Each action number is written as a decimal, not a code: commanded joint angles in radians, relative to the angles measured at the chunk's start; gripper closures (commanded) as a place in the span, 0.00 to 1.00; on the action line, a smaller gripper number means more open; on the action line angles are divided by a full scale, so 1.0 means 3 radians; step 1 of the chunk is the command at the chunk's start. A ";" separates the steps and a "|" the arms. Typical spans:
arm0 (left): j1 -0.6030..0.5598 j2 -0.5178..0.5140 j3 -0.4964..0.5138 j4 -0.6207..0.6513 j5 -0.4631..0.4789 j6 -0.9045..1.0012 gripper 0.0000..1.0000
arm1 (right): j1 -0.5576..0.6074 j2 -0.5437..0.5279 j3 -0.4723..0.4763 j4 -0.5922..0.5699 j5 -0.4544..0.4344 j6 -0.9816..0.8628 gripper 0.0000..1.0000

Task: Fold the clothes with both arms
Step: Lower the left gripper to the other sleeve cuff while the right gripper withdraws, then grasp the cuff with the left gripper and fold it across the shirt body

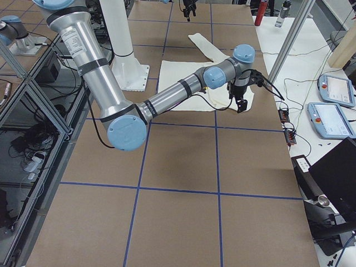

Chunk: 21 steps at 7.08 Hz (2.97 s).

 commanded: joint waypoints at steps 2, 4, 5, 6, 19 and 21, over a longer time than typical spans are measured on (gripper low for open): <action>0.0431 -0.0048 0.0390 -0.0272 0.0454 -0.0179 0.01 | 0.0074 -0.0292 0.0256 0.0012 0.0040 -0.0079 0.00; 0.0548 -0.0171 0.0524 -0.0329 0.0506 -0.0179 0.03 | 0.0069 -0.0333 0.0292 0.0012 0.0034 -0.0079 0.00; 0.0604 -0.0267 0.0591 -0.0324 0.0506 -0.0179 0.04 | 0.0074 -0.0353 0.0312 0.0012 0.0039 -0.0079 0.00; 0.0645 -0.0309 0.0652 -0.0329 0.0506 -0.0174 0.05 | 0.0069 -0.0379 0.0333 0.0012 0.0034 -0.0079 0.00; 0.0157 -0.1087 0.0162 0.0371 0.0501 -0.0189 1.00 | 0.0089 -0.0456 0.0313 0.0012 0.0009 -0.0073 0.00; 0.0084 -0.1967 0.0126 0.1384 0.0506 -0.0260 1.00 | 0.0099 -0.0461 0.0313 0.0012 0.0009 -0.0068 0.00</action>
